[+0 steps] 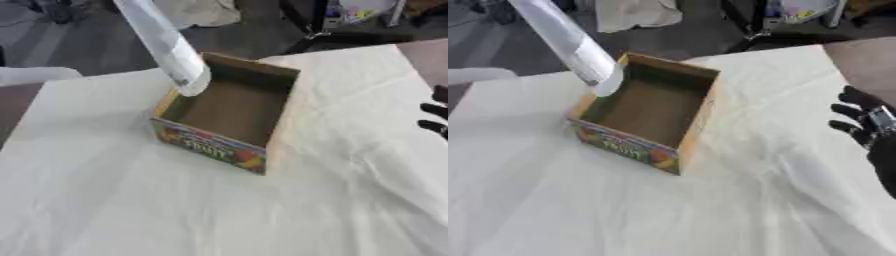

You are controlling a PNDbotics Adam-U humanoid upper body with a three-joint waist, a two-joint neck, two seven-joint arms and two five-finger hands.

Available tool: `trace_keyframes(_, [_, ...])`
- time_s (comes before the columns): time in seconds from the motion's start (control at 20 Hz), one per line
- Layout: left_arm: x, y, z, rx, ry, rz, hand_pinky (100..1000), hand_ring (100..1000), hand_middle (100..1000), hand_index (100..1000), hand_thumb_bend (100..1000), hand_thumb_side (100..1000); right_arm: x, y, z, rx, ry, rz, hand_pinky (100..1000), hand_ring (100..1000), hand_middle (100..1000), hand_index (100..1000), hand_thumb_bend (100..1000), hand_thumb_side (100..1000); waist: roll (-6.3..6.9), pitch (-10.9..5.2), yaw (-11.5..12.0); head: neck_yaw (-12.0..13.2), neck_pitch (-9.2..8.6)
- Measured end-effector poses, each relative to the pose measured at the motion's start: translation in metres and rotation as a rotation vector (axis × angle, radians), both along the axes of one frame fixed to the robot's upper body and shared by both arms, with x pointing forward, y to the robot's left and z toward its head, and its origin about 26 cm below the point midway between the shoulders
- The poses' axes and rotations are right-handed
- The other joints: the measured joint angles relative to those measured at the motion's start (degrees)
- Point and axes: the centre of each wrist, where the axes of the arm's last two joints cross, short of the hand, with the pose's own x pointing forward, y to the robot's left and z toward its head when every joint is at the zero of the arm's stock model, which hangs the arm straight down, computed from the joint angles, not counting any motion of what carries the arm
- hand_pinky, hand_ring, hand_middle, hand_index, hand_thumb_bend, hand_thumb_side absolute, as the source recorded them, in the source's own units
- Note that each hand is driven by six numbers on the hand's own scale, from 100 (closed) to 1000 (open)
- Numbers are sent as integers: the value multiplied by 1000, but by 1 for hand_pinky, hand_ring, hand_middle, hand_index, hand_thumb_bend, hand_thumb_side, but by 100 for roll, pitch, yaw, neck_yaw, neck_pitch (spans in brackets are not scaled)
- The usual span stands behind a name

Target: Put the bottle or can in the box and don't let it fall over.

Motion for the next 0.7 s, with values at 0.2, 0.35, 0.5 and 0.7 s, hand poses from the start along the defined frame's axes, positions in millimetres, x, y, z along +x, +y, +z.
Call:
trace_keyframes(0.2, [1,-3,0,7,-18,8,485,216,283,365,100,100,1,2,3,-6,-3,14,853,920,1000,795,100,779,63,109,-86,48,-76])
trace_keyframes(0.35, [4,-8,-4,23,-19,9,484,217,283,366,100,100,1,4,4,-11,-4,25,853,920,1000,795,100,786,82,176,-135,83,-104])
trace_keyframes(0.5, [6,-14,-8,38,-17,1,486,218,284,366,100,100,2,6,6,-15,-5,32,853,920,1000,795,100,792,101,228,-192,102,-147])
trace_keyframes(0.7, [8,-23,-14,54,-10,-14,488,222,287,369,100,100,4,8,8,-18,-4,45,853,921,1000,795,100,801,105,276,-261,145,-200])
